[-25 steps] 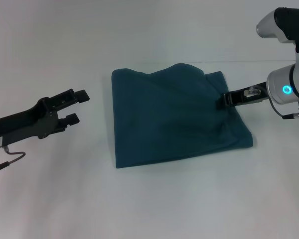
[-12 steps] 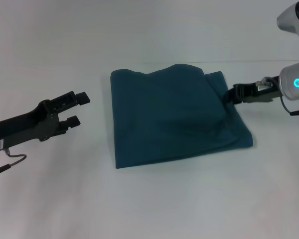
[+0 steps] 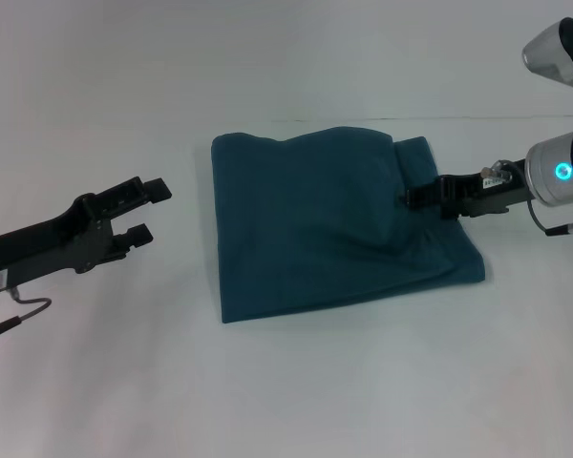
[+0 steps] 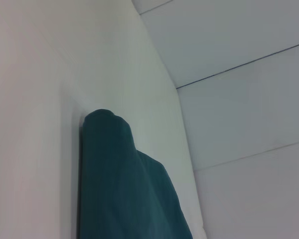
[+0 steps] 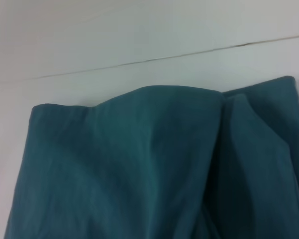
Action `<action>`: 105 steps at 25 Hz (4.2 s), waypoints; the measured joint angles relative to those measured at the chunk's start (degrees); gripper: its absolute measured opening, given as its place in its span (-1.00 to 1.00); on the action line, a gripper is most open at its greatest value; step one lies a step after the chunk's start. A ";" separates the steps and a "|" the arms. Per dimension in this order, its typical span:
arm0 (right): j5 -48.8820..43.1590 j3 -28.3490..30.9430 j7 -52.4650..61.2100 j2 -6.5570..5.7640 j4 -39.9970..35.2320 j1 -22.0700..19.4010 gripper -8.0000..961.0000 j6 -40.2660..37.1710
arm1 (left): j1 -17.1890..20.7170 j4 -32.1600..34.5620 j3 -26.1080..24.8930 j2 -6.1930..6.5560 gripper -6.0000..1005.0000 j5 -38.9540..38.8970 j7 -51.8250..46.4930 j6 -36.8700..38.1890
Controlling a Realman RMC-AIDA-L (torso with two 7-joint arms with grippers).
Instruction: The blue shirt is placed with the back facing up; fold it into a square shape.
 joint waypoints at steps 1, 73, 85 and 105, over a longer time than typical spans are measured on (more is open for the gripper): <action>0.19 0.02 -0.01 0.00 0.03 -0.07 0.55 -0.02 | 0.01 -0.09 0.00 0.00 0.89 0.00 0.02 -0.05; 1.64 3.18 -2.54 4.80 2.32 0.33 0.01 6.33 | -0.43 -0.32 -0.74 -0.71 0.89 -0.27 0.62 -1.02; 4.44 3.75 -2.90 4.65 -1.05 -0.13 -0.89 3.64 | -0.40 -0.31 -1.58 -0.52 0.89 -0.26 0.78 -1.01; 3.19 3.19 4.96 4.53 -23.20 -5.86 -0.89 -11.65 | -0.74 -0.06 -2.99 -0.08 0.89 -0.26 0.91 -0.77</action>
